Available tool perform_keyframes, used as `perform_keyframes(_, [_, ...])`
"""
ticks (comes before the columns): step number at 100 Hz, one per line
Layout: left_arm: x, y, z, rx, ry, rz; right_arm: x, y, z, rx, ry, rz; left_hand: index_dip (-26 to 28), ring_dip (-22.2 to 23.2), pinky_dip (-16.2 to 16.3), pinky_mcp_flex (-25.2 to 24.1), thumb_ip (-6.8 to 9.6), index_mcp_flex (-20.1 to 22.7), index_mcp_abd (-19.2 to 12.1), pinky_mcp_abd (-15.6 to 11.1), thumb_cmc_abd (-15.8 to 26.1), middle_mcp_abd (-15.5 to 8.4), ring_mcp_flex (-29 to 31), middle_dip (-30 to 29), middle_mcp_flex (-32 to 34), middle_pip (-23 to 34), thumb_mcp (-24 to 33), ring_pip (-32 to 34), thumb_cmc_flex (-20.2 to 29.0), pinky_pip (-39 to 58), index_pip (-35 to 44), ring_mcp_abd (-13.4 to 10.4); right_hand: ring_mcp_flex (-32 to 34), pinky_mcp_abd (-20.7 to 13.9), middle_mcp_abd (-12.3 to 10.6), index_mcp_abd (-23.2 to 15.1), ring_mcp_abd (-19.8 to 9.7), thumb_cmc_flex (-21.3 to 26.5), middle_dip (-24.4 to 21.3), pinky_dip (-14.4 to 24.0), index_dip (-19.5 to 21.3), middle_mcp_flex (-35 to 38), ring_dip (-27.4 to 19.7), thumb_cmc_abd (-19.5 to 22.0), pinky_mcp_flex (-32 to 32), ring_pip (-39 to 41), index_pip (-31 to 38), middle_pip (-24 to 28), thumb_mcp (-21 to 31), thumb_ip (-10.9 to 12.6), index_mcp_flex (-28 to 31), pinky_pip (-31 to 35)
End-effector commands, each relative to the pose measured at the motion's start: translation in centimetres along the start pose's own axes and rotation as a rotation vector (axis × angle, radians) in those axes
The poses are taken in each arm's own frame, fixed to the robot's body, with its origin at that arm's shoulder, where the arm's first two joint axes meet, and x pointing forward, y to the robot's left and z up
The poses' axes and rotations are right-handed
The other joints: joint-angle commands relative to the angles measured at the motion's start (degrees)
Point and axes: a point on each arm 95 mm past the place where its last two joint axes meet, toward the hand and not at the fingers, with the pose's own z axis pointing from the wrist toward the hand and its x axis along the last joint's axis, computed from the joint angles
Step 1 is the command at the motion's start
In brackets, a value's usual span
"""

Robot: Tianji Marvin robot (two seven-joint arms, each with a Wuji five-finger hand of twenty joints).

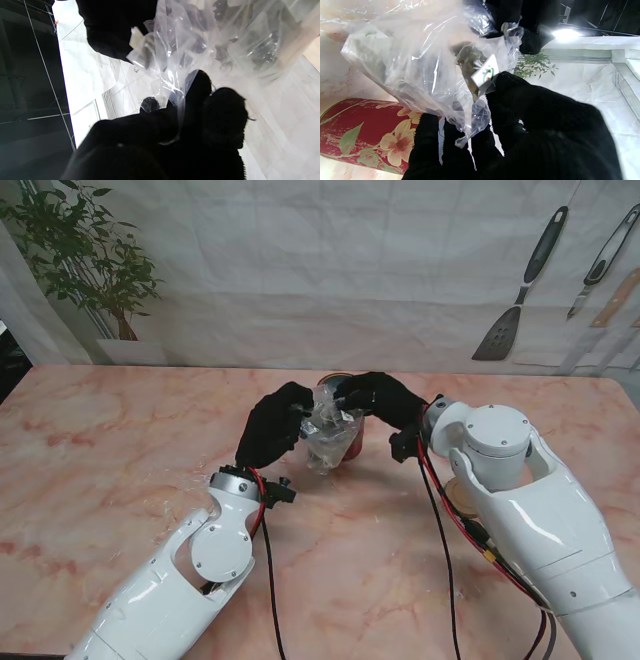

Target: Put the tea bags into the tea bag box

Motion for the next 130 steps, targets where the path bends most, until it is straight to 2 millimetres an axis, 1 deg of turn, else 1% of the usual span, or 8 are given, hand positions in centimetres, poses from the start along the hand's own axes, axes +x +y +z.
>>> perform_keyframes(1, [0.2,-0.1,0.4,0.001,0.002,0.005,0.3,-0.4,-0.4,0.03,0.022,0.0,0.4,0.3,-1.1,0.9,-0.93,-1.7,-1.1,-4.0,1.2,-5.1,-0.1,1.9,0.1,2.0,2.2,0.5,6.7,-0.4,0.4,3.1,-0.4,-1.7,-0.1,-0.8,-1.3,0.7,-1.6,1.0,0.7,-1.1,-0.9,-0.6,-0.1,-1.5,1.5,-1.6,3.2,3.0,2.4,-1.0])
perform_keyframes(13, [0.2,-0.2,0.5,0.008,0.003,0.011,0.5,-0.6,-0.9,0.054,0.032,-0.007,0.4,0.3,-1.2,0.9,-0.88,-1.7,-1.1,-4.1,1.3,-5.2,-0.1,1.9,0.1,2.0,2.2,0.5,6.7,-0.4,0.4,3.0,-0.3,-1.5,0.7,-0.8,-0.9,0.6,-4.4,0.9,0.7,-0.2,-1.8,-1.0,-0.1,-3.8,1.4,-4.8,3.6,3.2,2.9,-0.9])
perform_keyframes(27, [0.1,-0.5,0.5,0.022,0.002,0.016,0.5,-0.5,-1.3,0.067,0.036,-0.003,0.4,0.3,-1.2,1.0,-0.84,-1.7,-1.0,-4.2,1.2,-5.2,0.0,1.8,0.1,2.1,2.3,0.5,6.6,-0.4,0.4,3.0,-0.1,-1.3,1.2,-0.3,-0.7,0.8,-6.7,0.7,0.6,0.4,-2.6,-1.4,-0.2,-5.9,1.2,-7.0,3.8,3.2,3.2,-1.1])
perform_keyframes(41, [0.0,-0.7,0.5,0.031,-0.002,0.022,0.5,-0.5,-1.7,0.053,0.041,-0.008,0.4,0.3,-1.2,1.0,-0.86,-1.6,-1.0,-4.2,1.2,-5.0,0.0,1.8,0.1,2.1,2.3,0.6,6.6,-0.3,0.4,3.0,0.0,-1.4,1.2,0.1,-0.7,0.8,-7.3,0.6,0.6,0.6,-2.9,-1.6,-0.1,-6.8,1.1,-7.5,4.1,3.2,3.4,-1.2])
perform_keyframes(58, [-0.1,-0.8,0.5,0.035,-0.005,0.036,0.5,-0.4,-1.9,0.032,0.085,0.003,0.4,0.3,-1.3,1.1,-0.84,-1.6,-1.1,-4.3,1.1,-5.0,0.1,1.7,0.1,2.1,2.4,0.6,6.6,-0.2,0.5,3.0,0.0,-1.9,0.6,0.0,-1.1,0.8,-8.0,0.4,0.6,0.5,-3.2,-1.7,-0.2,-7.9,0.9,-7.9,4.2,3.0,3.5,-1.6])
perform_keyframes(92, [-0.2,-1.3,0.4,0.055,-0.011,0.059,0.8,0.0,-1.8,-0.047,0.174,0.049,0.4,0.4,-1.3,1.1,-0.82,-1.6,-1.0,-4.4,1.2,-5.0,0.1,1.8,0.2,2.0,2.4,0.7,6.5,-0.2,0.5,2.9,0.2,-3.1,0.2,-0.2,-1.6,0.8,-9.0,0.0,0.7,0.2,-4.1,-1.8,-0.6,-10.7,0.4,-8.5,4.2,2.6,3.9,-3.6])
perform_keyframes(115, [-0.6,-2.3,0.2,0.074,-0.021,0.086,1.3,1.0,-1.7,-0.119,0.16,0.034,0.4,0.4,-1.4,1.2,-0.79,-1.6,-1.1,-4.5,1.2,-5.1,0.1,1.8,0.2,2.0,2.4,0.7,6.5,-0.2,0.4,2.9,0.4,-3.6,-0.4,-0.7,-2.0,0.8,-8.6,0.6,0.8,0.2,-4.0,-1.8,-0.5,-11.2,0.2,-7.3,4.0,2.7,3.9,-4.0])
perform_keyframes(130, [-1.1,-3.5,-0.1,0.093,-0.04,0.111,1.4,1.9,-1.6,-0.172,0.131,0.021,0.4,0.4,-1.4,1.2,-0.79,-1.5,-1.1,-4.5,1.2,-5.0,0.1,1.8,0.2,2.0,2.4,0.7,6.5,-0.2,0.4,2.9,0.5,-3.7,-0.7,-0.7,-2.2,0.8,-8.1,1.2,0.7,0.2,-3.5,-1.7,-0.3,-10.7,0.1,-6.3,3.9,2.6,4.0,-3.9])
